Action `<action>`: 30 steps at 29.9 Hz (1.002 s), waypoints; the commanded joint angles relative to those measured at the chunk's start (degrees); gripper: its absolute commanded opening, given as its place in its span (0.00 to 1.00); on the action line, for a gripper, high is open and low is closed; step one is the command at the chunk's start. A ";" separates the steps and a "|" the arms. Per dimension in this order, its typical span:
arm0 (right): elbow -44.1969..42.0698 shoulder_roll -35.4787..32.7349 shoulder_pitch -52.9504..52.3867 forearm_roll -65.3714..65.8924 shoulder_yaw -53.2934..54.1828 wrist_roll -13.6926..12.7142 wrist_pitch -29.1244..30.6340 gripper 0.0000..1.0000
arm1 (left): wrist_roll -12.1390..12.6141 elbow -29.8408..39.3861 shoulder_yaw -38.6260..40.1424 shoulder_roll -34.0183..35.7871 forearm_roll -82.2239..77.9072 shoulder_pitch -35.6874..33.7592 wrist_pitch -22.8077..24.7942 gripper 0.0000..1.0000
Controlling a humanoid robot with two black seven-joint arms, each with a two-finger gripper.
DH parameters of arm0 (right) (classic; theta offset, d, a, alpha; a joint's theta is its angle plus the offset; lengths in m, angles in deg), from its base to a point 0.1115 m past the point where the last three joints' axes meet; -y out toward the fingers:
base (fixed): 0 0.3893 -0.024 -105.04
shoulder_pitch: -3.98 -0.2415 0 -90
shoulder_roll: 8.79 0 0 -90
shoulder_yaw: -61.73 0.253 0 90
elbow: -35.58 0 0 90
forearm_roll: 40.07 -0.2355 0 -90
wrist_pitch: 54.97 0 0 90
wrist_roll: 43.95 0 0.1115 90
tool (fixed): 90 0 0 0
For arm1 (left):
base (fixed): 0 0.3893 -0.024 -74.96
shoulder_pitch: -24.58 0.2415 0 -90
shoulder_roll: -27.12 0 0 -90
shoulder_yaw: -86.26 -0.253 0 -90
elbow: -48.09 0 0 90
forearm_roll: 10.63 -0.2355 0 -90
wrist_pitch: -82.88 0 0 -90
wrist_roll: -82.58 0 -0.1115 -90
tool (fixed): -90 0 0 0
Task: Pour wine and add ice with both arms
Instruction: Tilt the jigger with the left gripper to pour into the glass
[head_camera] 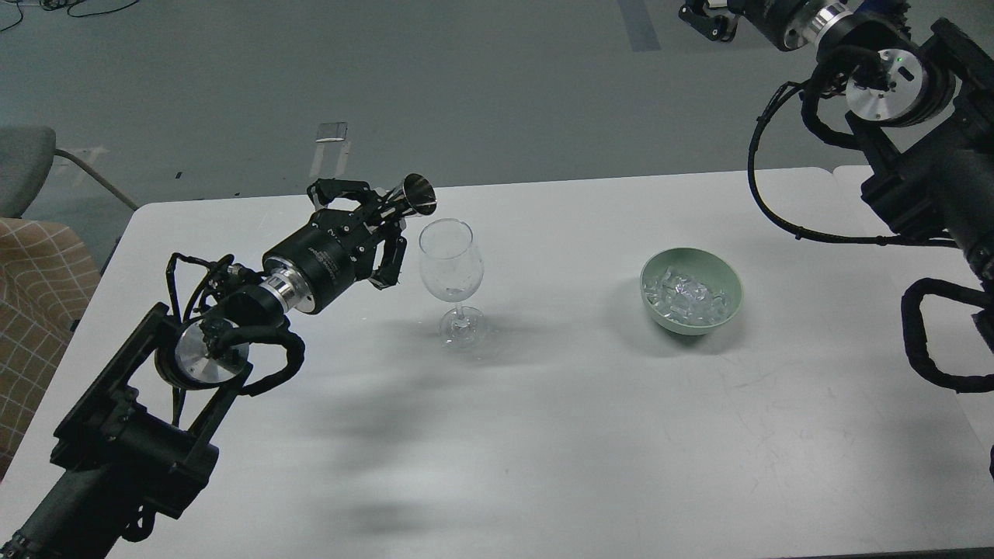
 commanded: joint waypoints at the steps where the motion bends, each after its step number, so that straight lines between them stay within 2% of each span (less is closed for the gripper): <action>1: 0.08 -0.07 -0.07 -0.01 -0.08 0.00 0.00 1.00 | 0.20 0.00 0.07 0.06 -0.53 -0.10 0.43 0.10; 24: -0.27 -0.42 3.62 -0.71 0.97 0.00 1.40 1.00 | 0.20 -0.17 0.08 0.32 -6.95 -0.54 2.45 0.10; 30: -0.35 0.10 6.26 -0.71 5.71 0.09 3.78 1.00 | 0.28 -0.09 0.07 0.41 -7.74 -0.63 2.45 0.10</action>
